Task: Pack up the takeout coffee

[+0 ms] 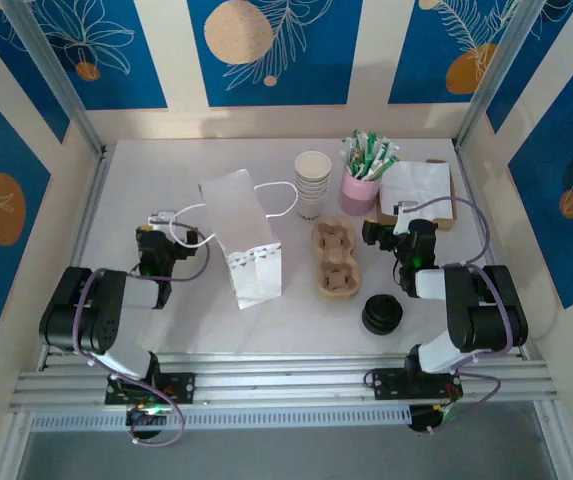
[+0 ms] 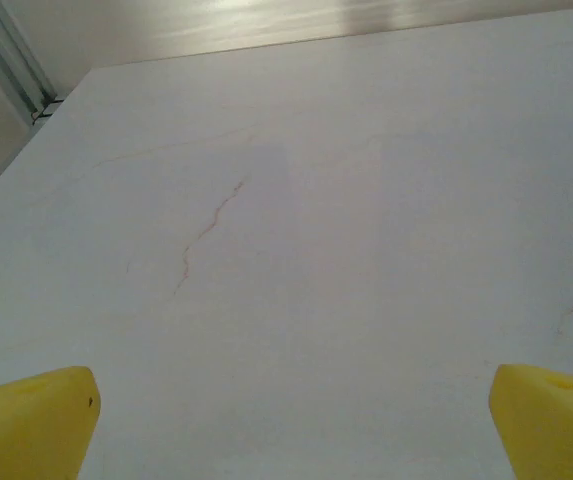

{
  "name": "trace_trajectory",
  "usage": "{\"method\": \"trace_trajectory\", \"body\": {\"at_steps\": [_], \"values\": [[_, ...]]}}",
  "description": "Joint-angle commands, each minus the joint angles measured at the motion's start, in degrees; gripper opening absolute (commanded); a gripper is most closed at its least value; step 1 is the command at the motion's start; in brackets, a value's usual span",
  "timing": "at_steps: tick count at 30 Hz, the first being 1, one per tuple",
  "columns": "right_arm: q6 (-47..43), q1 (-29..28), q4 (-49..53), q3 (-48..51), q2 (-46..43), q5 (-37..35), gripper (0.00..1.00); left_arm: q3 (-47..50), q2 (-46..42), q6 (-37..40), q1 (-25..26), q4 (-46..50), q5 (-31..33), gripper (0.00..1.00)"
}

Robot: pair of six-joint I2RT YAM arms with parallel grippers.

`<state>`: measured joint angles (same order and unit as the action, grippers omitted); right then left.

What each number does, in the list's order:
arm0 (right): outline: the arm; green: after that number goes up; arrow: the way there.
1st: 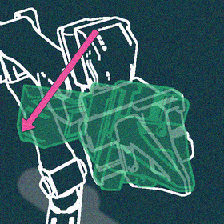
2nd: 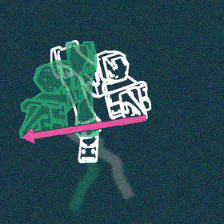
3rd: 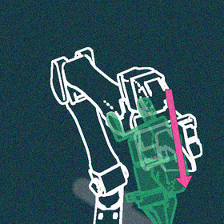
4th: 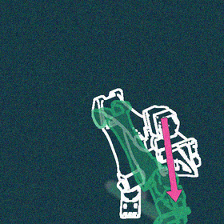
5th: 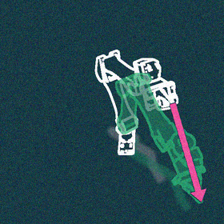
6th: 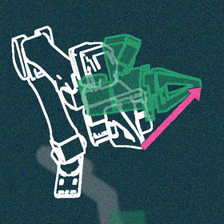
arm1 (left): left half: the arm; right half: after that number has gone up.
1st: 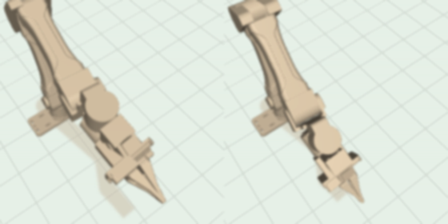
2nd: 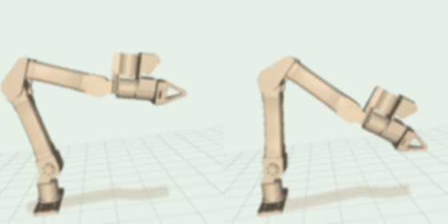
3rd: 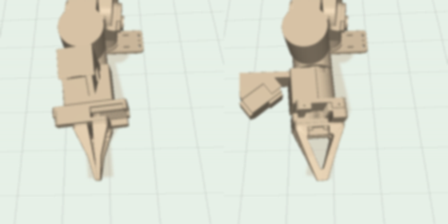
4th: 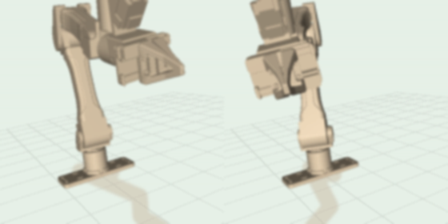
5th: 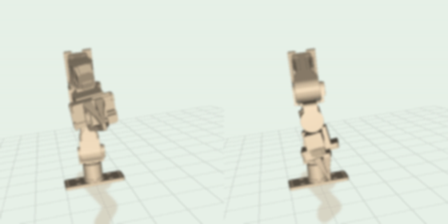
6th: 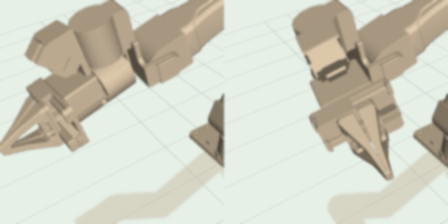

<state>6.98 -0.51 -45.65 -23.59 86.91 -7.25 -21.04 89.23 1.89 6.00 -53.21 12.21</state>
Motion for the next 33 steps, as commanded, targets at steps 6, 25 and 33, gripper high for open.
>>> {"method": "trace_trajectory", "body": {"at_steps": [6,25,33], "values": [[-1.0,0.3,-0.7,-0.2,0.3,0.9,0.99,0.4,0.2,-0.6,-0.6,-2.2,0.0,1.00],[-1.0,0.3,-0.8,-0.2,0.3,0.9,0.99,0.4,0.2,-0.6,-0.6,-2.2,0.0,1.00],[-0.7,0.0,-1.0,0.0,-0.1,-0.7,0.99,0.6,-0.3,-0.6,-0.6,-2.1,0.1,1.00]]}}
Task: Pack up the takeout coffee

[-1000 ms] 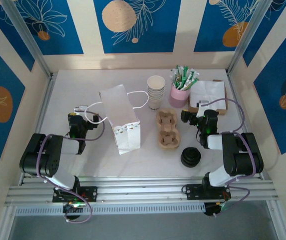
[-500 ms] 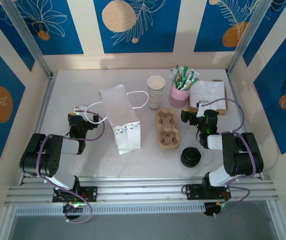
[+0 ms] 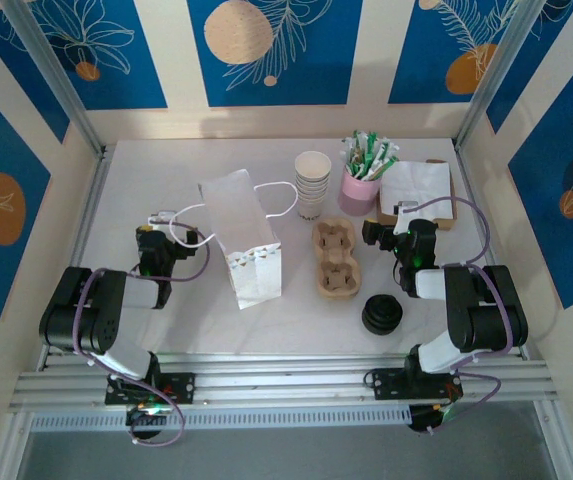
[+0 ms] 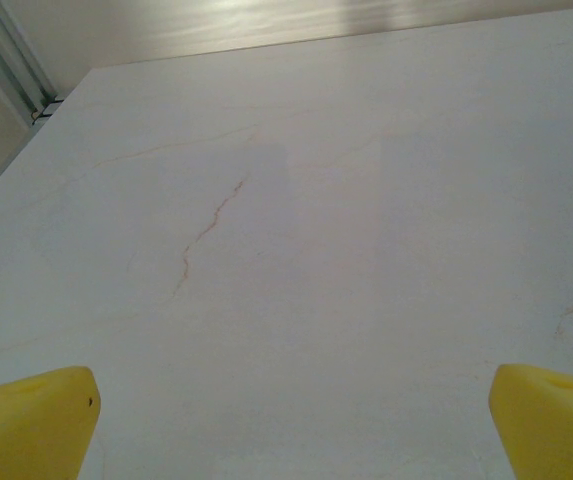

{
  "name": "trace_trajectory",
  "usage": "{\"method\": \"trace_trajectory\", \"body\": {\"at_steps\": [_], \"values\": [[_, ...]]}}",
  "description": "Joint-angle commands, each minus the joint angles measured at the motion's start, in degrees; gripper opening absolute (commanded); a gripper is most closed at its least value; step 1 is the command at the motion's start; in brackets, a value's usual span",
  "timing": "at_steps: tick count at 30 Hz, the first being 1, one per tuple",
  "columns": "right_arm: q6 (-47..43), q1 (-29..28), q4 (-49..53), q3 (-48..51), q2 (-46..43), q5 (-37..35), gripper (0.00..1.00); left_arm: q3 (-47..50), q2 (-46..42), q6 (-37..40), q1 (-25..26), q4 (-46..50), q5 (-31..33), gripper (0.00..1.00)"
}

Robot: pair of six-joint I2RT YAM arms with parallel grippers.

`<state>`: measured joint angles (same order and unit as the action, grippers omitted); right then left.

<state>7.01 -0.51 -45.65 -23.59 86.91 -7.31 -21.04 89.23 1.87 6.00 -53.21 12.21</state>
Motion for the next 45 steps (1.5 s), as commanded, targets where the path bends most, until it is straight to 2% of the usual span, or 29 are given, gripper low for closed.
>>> {"method": "trace_trajectory", "body": {"at_steps": [1,4,6,9,12,13,14,16,19,22,24,26,28,30,34,37,40,45], "values": [[0.0,-0.3,0.4,-0.4,-1.1,-3.4,0.99,0.6,-1.4,-0.6,-0.6,-1.3,0.2,1.00],[1.3,-0.5,10.2,-1.7,-8.4,-5.9,0.99,1.4,-6.4,-0.7,-0.6,2.1,0.6,1.00],[3.9,-0.2,19.0,-3.0,-13.6,-8.2,0.99,0.6,-11.7,-2.3,-0.6,9.4,1.7,1.00],[11.7,0.0,30.9,-3.8,-21.2,-15.5,0.99,-4.1,-20.7,-10.3,-0.6,30.2,7.9,1.00],[19.6,1.4,49.0,-7.7,-29.0,-17.3,0.99,-11.0,-28.5,-27.8,-0.6,55.6,17.6,1.00],[23.3,2.0,55.1,-9.3,-31.2,-17.5,0.99,-12.7,-30.9,-30.9,-0.7,62.0,18.5,1.00],[27.7,2.6,60.3,-10.6,-33.5,-18.3,0.99,-13.7,-33.3,-30.8,-0.7,66.4,17.3,1.00],[31.3,3.9,67.4,-13.0,-36.8,-16.5,0.99,-14.9,-37.6,-31.0,-0.7,72.9,15.8,1.00],[33.1,5.1,75.3,-17.5,-40.4,-13.7,0.99,-13.9,-44.7,-31.8,-0.8,74.6,15.9,1.00],[34.8,5.3,83.5,-23.3,-42.4,-12.6,0.98,-15.6,-50.8,-35.1,-0.7,82.3,20.2,1.00],[35.4,5.3,87.8,-27.6,-42.8,-10.0,0.93,-18.3,-53.3,-36.5,-0.7,88.3,22.3,0.97],[36.9,5.3,90.9,-32.0,-42.8,-6.1,0.87,-21.3,-55.2,-35.4,-0.7,90.0,19.7,0.90],[40.6,5.2,92.7,-35.8,-42.8,-3.1,0.84,-24.4,-56.0,-32.7,-0.8,89.5,13.5,0.83],[45.7,4.7,93.4,-38.5,-42.8,-1.0,0.79,-29.1,-54.5,-30.4,-0.7,90.3,6.5,0.81],[52.7,2.3,90.5,-41.4,-42.1,3.0,0.71,-38.9,-48.1,-31.2,-0.7,94.3,-3.7,0.79],[53.7,-2.0,87.9,-42.8,-40.1,3.0,0.68,-42.4,-44.7,-31.8,-0.7,92.7,-14.2,0.78],[52.5,-8.4,88.3,-46.4,-35.8,0.2,0.66,-45.4,-41.9,-31.9,-0.7,91.5,-22.9,0.78],[50.8,-21.1,92.1,-53.3,-27.0,-12.7,0.61,-45.6,-41.5,-34.2,-0.7,91.1,-25.0,0.77]]}}
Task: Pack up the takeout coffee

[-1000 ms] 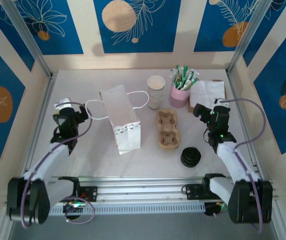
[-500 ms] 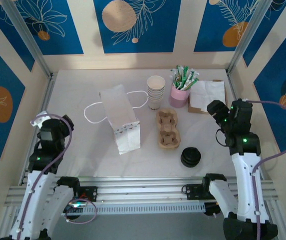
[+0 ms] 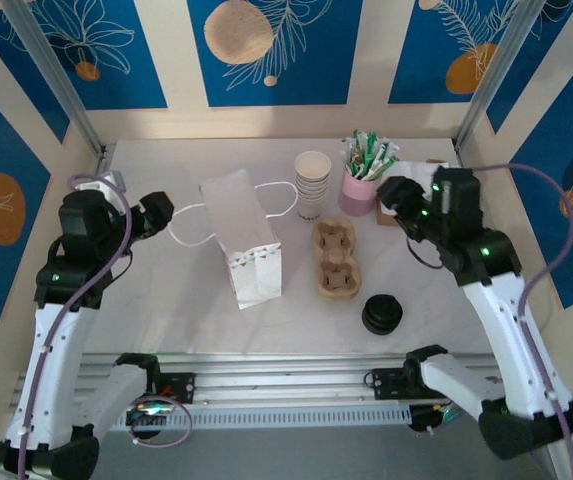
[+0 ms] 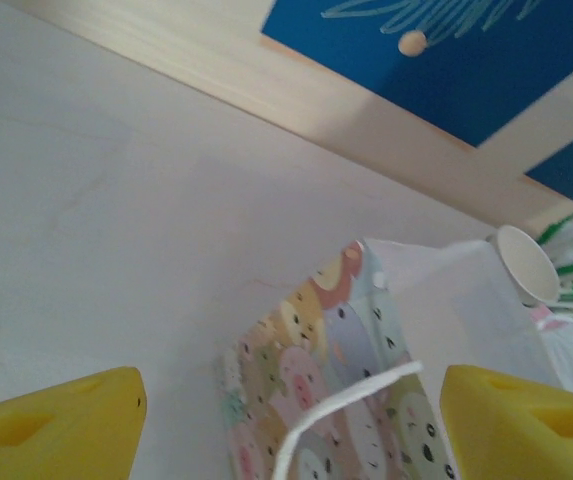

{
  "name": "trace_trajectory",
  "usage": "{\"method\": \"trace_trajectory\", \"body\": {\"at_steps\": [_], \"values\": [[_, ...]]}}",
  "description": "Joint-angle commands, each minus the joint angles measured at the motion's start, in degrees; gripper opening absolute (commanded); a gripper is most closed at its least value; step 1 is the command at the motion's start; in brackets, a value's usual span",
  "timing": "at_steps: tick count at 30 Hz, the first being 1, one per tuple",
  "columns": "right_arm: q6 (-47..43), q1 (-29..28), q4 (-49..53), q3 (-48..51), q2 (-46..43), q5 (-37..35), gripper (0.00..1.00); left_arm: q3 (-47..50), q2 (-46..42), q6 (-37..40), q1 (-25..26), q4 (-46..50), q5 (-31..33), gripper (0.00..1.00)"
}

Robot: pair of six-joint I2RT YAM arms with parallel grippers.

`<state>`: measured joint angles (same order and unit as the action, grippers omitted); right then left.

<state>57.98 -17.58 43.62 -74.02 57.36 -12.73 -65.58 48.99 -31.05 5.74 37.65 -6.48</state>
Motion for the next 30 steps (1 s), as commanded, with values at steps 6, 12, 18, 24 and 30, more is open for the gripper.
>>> {"method": "trace_trajectory", "body": {"at_steps": [6,12,18,24,30], "values": [[0.5,-10.1,0.8,-6.4,12.2,-10.5,0.59,0.5,-4.7,2.3,-0.5,2.6,-1.9,0.79],[4.5,-12.0,0.2,-9.9,21.4,-13.7,0.59,5.1,-8.1,-0.1,-0.5,3.2,-0.6,0.80],[7.1,-11.9,-3.9,-11.2,27.6,-14.1,0.61,8.8,-9.3,-2.5,-0.5,3.5,-4.1,0.81],[8.2,-11.6,-6.0,-14.0,33.3,-14.0,0.59,13.1,-9.0,-7.3,-0.5,-0.7,-11.3,0.82],[7.6,-11.5,-5.8,-18.3,38.4,-15.3,0.56,18.6,-7.3,-14.5,-0.5,-9.5,-18.7,0.81]]}}
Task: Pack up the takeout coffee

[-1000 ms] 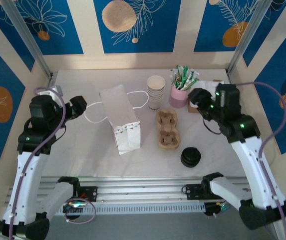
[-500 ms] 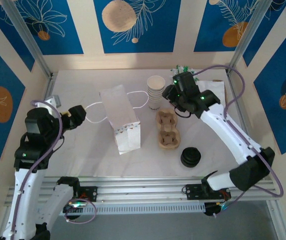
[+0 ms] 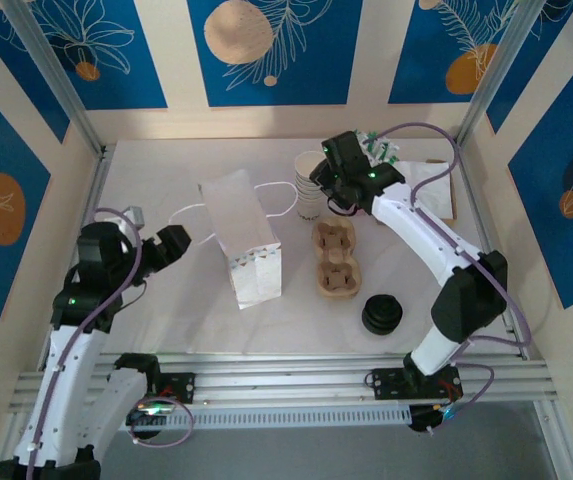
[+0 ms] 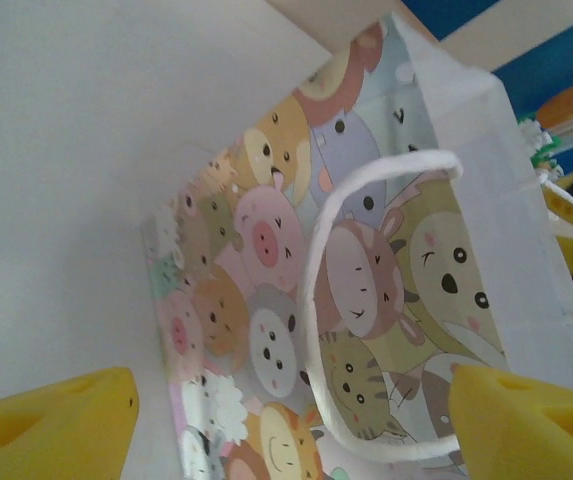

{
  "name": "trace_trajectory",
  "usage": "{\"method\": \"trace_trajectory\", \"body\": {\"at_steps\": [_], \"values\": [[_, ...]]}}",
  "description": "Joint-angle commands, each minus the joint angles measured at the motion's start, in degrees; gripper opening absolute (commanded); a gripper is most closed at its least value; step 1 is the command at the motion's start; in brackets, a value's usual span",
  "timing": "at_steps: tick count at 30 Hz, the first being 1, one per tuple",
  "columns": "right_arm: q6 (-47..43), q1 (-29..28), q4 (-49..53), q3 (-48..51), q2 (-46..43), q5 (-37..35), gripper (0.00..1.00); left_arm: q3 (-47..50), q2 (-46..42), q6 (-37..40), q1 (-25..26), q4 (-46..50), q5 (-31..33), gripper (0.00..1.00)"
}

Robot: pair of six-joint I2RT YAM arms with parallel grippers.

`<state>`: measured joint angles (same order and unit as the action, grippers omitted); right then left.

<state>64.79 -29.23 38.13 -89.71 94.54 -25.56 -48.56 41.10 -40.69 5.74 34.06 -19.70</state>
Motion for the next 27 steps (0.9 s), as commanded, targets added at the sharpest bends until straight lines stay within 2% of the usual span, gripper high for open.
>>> {"method": "trace_trajectory", "body": {"at_steps": [1,8,12,16,24,27], "values": [[0.7,0.3,-0.1,-3.2,1.9,-3.1,0.56,2.1,0.9,-5.7,-0.5,-6.8,-5.7,0.81],[2.1,1.5,1.0,-6.7,6.1,-4.0,0.48,4.0,3.3,-7.1,-0.5,-11.8,-5.3,0.81],[1.3,1.5,3.0,-10.3,8.9,-4.5,0.42,5.8,5.3,-10.5,-0.5,-15.9,-5.2,0.77],[0.3,1.5,4.2,-12.8,10.9,-5.4,0.31,7.4,6.4,-11.9,-0.4,-19.6,-5.3,0.75],[-0.8,1.5,5.0,-14.0,12.5,-5.9,0.28,8.9,9.3,-13.9,-0.4,-23.7,-5.3,0.74],[-1.7,1.5,5.2,-14.3,12.5,-6.0,0.24,8.6,10.9,-14.2,-0.4,-24.9,-6.2,0.73]]}}
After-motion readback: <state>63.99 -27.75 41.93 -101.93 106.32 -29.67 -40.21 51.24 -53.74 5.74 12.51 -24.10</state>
